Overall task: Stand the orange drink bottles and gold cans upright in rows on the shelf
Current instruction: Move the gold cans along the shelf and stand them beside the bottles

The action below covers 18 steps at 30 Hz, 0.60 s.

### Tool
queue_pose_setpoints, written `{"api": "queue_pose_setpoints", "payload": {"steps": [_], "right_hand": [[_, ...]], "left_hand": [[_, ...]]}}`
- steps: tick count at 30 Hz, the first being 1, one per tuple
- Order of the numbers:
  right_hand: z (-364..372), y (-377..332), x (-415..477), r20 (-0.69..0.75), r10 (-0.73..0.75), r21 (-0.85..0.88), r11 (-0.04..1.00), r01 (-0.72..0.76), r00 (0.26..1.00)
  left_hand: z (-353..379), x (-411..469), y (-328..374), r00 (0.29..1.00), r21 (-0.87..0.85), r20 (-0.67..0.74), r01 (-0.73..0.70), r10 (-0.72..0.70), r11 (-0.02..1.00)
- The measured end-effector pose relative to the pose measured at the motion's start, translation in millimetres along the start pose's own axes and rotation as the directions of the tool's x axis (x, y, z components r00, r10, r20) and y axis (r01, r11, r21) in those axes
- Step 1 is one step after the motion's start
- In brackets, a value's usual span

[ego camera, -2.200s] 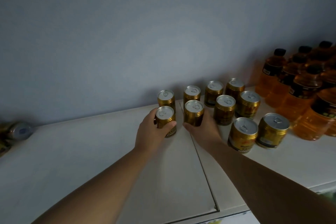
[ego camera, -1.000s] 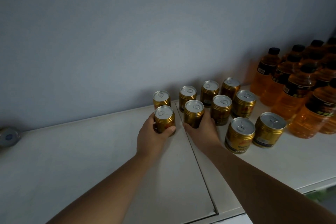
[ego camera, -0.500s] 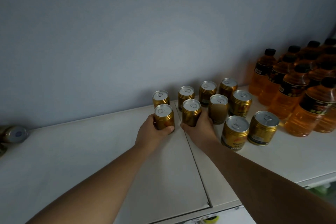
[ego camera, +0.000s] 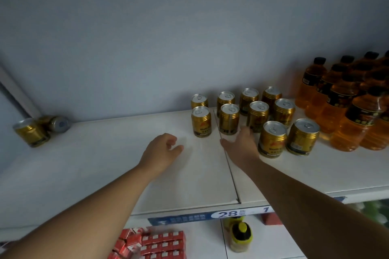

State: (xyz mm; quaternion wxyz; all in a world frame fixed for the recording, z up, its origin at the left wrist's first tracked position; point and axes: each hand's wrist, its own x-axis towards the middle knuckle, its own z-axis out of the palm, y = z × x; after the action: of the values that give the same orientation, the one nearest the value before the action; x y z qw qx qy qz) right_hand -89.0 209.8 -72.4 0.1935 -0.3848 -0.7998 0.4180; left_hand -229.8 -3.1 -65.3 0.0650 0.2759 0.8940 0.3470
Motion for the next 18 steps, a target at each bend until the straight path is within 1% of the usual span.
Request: {"api": "queue_pose_setpoints", "payload": {"steps": [3, 5, 7, 11, 15, 18], "right_hand": [[5, -13, -25, -0.004, -0.055, -0.051, 0.997, 0.055, 0.998], [12, -27, -41, -0.003, -0.105, -0.086, 0.991, 0.104, 0.994], [24, -41, -58, 0.000, -0.151, -0.163, 0.975, 0.149, 0.988], [65, -76, -102, 0.011, -0.151, -0.189, 0.970, 0.150, 0.988], [123, -119, -154, 0.113, -0.243, -0.164, 0.952, 0.259, 0.963], [161, -142, -188, 0.186, -0.307, -0.158, 0.928, 0.337, 0.933]], "left_hand": [[-25, -29, -18, 0.999, 0.041, 0.043, -0.023, 0.021, 0.999], [-48, -48, -35, 0.999, 0.044, 0.023, -0.029, 0.028, 0.999], [-75, -72, -54, 1.000, 0.028, -0.017, -0.012, 0.013, 1.000], [-136, -131, -100, 0.997, -0.008, -0.040, 0.071, -0.071, 0.997], [-192, -186, -152, 0.982, -0.050, -0.095, 0.159, -0.163, 0.986], [-216, -215, -183, 0.964, -0.049, -0.131, 0.226, -0.230, 0.973]]}}
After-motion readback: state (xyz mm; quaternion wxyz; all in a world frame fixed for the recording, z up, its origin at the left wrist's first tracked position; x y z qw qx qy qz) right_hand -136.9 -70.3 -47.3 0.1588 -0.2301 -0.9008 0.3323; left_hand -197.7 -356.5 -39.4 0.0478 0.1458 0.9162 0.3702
